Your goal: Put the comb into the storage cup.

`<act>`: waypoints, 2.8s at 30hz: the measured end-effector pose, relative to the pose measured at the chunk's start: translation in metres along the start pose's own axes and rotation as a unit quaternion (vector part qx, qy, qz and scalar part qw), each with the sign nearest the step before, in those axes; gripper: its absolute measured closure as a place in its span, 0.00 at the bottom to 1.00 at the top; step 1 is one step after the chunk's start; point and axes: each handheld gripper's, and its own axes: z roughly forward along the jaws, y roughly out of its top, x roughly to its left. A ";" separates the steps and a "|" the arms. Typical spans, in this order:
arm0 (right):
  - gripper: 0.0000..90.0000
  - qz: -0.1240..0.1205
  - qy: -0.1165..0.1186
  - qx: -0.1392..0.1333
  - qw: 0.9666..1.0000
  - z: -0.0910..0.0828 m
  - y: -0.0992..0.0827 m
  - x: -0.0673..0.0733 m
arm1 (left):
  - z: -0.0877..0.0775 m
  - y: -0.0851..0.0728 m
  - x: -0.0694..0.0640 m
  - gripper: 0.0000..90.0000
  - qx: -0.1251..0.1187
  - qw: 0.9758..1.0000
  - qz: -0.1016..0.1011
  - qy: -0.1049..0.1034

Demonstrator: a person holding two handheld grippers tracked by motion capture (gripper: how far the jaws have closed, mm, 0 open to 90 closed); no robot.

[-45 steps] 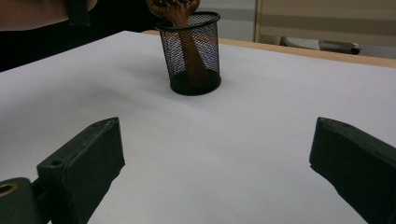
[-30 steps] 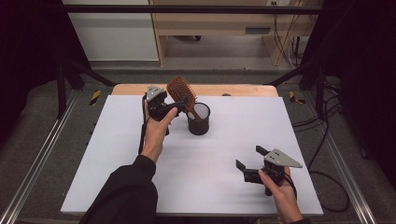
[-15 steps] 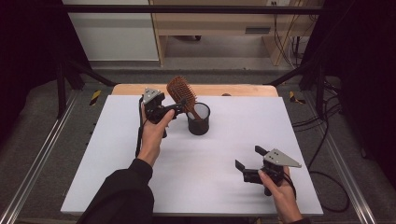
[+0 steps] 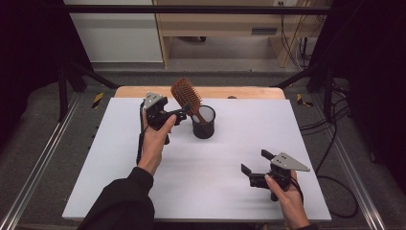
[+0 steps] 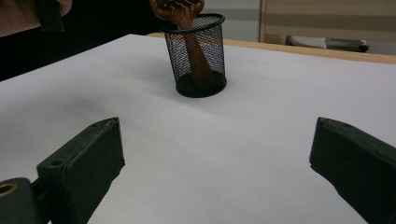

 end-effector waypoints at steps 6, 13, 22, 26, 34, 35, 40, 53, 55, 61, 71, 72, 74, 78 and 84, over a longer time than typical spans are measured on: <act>0.04 0.002 -0.001 -0.003 1.000 -0.001 0.000 0.000 | -0.005 0.000 0.000 0.02 -0.002 1.000 0.000 -0.001; 0.04 0.000 -0.001 -0.002 1.000 -0.001 0.000 0.001 | -0.014 0.005 -0.001 0.02 -0.005 1.000 0.006 -0.002; 0.04 0.000 -0.003 -0.001 1.000 0.000 0.000 0.000 | -0.029 0.009 -0.006 0.02 -0.008 0.999 0.047 0.016; 0.04 -0.002 -0.004 0.001 1.000 0.000 0.000 0.001 | -0.035 0.012 -0.005 0.02 -0.008 0.999 0.047 0.014; 0.04 -0.010 -0.007 -0.002 1.000 0.000 0.000 0.001 | -0.049 0.018 -0.002 0.02 -0.017 0.999 0.046 0.010; 0.04 -0.011 -0.008 -0.002 1.000 0.000 0.000 0.001 | -0.051 0.019 -0.002 0.02 -0.018 0.999 0.048 0.012; 0.04 -0.013 -0.010 -0.006 1.000 -0.001 0.000 0.001 | -0.061 0.022 0.005 0.02 -0.027 0.998 0.046 0.017; 0.04 -0.015 -0.011 -0.009 1.000 -0.001 0.000 0.001 | -0.084 0.029 0.019 0.02 -0.038 0.998 0.041 0.021; 0.04 -0.015 -0.012 -0.009 1.000 -0.001 0.001 0.001 | -0.087 0.029 0.020 0.02 -0.039 0.998 0.042 0.021; 0.05 -0.017 -0.012 -0.008 1.000 -0.001 0.000 0.001 | -0.096 0.032 0.025 0.02 -0.045 0.998 0.039 0.022; 0.06 -0.017 -0.013 -0.009 1.000 -0.001 0.000 0.002 | -0.110 0.034 0.035 0.02 -0.049 0.998 0.037 0.027; 0.06 -0.018 -0.013 -0.009 1.000 -0.001 0.000 0.002 | -0.112 0.034 0.036 0.02 -0.050 0.998 0.036 0.028; 0.06 -0.017 -0.012 -0.009 1.000 -0.001 0.000 0.002 | -0.115 0.035 0.038 0.02 -0.053 0.998 0.036 0.029; 0.05 -0.018 -0.015 -0.010 1.000 -0.001 0.000 0.001 | -0.121 0.036 0.042 0.02 -0.054 0.997 0.036 0.031; 0.05 -0.020 -0.016 -0.013 1.000 -0.002 0.000 0.001 | -0.131 0.034 0.047 0.02 -0.052 0.997 0.041 0.032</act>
